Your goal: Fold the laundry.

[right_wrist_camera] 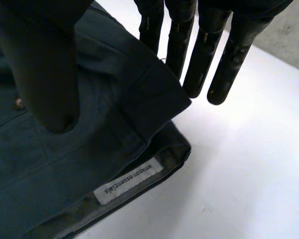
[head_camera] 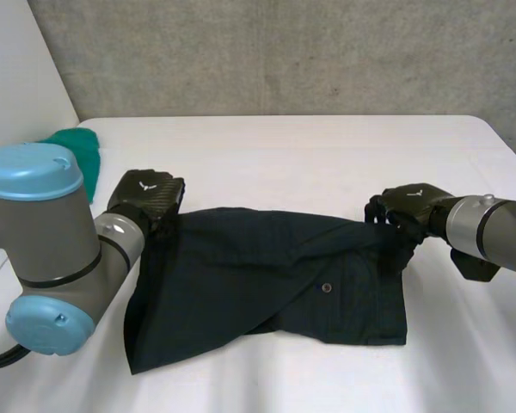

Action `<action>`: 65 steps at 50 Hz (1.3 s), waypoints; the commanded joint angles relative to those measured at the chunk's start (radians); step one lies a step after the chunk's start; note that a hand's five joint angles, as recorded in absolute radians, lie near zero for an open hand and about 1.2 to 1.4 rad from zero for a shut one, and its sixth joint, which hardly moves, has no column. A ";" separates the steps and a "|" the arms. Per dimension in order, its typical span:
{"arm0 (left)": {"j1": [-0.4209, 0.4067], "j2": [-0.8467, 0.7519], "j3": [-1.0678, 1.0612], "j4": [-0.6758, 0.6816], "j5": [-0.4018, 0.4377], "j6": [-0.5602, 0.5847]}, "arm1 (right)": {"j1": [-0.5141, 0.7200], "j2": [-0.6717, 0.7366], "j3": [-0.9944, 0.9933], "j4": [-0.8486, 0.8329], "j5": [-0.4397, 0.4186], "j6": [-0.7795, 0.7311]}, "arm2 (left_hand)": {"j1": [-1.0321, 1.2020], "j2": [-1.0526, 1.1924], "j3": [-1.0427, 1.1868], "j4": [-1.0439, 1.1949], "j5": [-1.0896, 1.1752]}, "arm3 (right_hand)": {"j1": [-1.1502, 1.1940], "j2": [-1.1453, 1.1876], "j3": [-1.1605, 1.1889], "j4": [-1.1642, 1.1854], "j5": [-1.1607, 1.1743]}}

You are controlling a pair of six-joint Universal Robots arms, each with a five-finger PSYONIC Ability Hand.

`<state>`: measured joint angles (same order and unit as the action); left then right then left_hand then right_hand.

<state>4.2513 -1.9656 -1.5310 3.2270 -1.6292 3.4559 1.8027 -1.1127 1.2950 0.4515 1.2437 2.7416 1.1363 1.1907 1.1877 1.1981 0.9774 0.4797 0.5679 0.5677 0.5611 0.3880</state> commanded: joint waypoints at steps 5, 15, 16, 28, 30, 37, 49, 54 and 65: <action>-0.001 0.013 -0.004 0.000 0.000 0.000 | 0.006 0.073 -0.078 0.018 0.003 0.001 | 0.260 0.206 0.209 0.198 0.244 | 0.089 0.001 0.002 0.008 0.007; -0.001 -0.042 0.014 0.025 0.002 -0.004 | 0.033 0.237 -0.200 0.013 0.019 0.006 | 0.260 0.206 0.209 0.198 0.244 | 0.501 0.413 0.413 0.419 0.418; -0.001 -0.045 0.018 0.028 0.002 -0.004 | 0.040 0.270 -0.227 0.013 0.034 0.007 | 0.260 0.206 0.209 0.198 0.244 | 0.469 0.381 0.381 0.387 0.386; -0.001 -0.048 0.048 0.039 0.003 0.000 | 0.050 0.320 -0.312 0.010 0.049 0.063 | 0.260 0.206 0.209 0.198 0.244 | 0.917 0.828 0.829 0.835 0.834; 0.001 -0.059 0.061 0.048 0.003 0.002 | 0.050 0.324 -0.348 0.010 0.040 0.061 | 0.260 0.206 0.209 0.198 0.244 | 0.917 0.828 0.829 0.835 0.834; 0.002 -0.170 0.245 0.143 0.012 0.043 | 0.050 0.355 -0.598 -0.011 0.063 0.070 | 0.260 0.206 0.209 0.198 0.244 | 0.917 0.828 0.829 0.835 0.834; 0.013 0.028 0.485 0.462 0.000 0.092 | 0.098 0.114 -0.775 -0.427 0.092 0.210 | 0.260 0.206 0.209 0.198 0.244 | 0.917 0.828 0.829 0.835 0.834; -0.002 0.132 0.421 0.456 0.002 0.086 | 0.099 0.018 -0.679 -0.441 0.088 0.208 | 0.260 0.206 0.209 0.198 0.244 | 0.917 0.828 0.829 0.835 0.834; 0.005 0.198 0.051 0.347 0.000 0.085 | 0.104 -0.117 -0.208 -0.432 0.082 0.104 | 0.260 0.206 0.209 0.198 0.244 | 0.917 0.828 0.829 0.835 0.834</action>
<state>4.2507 -1.7780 -1.2493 3.6634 -1.6281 3.5408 1.9044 -1.1753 0.7774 0.0060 1.3266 2.9344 1.1363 1.1950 1.1926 1.1993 0.9775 0.9693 1.1727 1.1777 1.1882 0.9848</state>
